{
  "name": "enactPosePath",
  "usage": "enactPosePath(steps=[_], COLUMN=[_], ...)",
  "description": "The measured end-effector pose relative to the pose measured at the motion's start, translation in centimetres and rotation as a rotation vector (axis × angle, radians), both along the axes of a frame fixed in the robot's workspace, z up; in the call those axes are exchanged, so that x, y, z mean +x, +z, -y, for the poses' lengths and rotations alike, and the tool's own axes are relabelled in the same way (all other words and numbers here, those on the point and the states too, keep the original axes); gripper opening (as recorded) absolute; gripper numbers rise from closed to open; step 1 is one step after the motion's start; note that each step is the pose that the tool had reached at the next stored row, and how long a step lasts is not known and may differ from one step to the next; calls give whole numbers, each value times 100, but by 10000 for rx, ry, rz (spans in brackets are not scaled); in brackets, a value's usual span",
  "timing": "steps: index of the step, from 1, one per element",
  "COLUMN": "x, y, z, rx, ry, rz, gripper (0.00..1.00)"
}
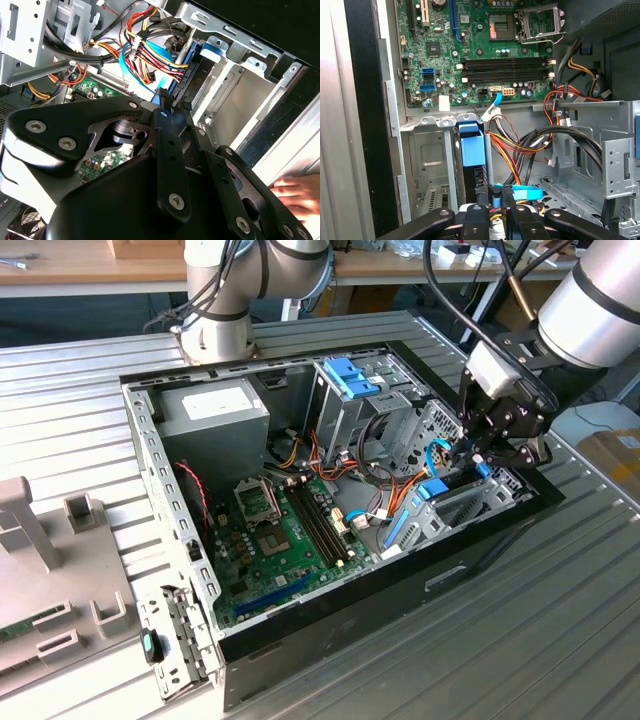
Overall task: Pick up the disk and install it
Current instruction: 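Insert the first disk wire, then insert the second disk wire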
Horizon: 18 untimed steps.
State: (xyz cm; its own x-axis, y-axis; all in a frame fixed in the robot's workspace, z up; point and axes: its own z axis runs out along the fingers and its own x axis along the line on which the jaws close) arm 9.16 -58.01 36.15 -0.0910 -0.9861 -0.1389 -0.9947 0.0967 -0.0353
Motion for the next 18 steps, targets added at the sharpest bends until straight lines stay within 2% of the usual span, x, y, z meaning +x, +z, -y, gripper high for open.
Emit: enactPosePath(steps=[2,6,18], x=[0,0,0], y=[14,127,137], z=[0,-3,-3], rx=[-7,-2,0], ry=[0,0,0], rz=[0,0,0], gripper=[25,25,25])
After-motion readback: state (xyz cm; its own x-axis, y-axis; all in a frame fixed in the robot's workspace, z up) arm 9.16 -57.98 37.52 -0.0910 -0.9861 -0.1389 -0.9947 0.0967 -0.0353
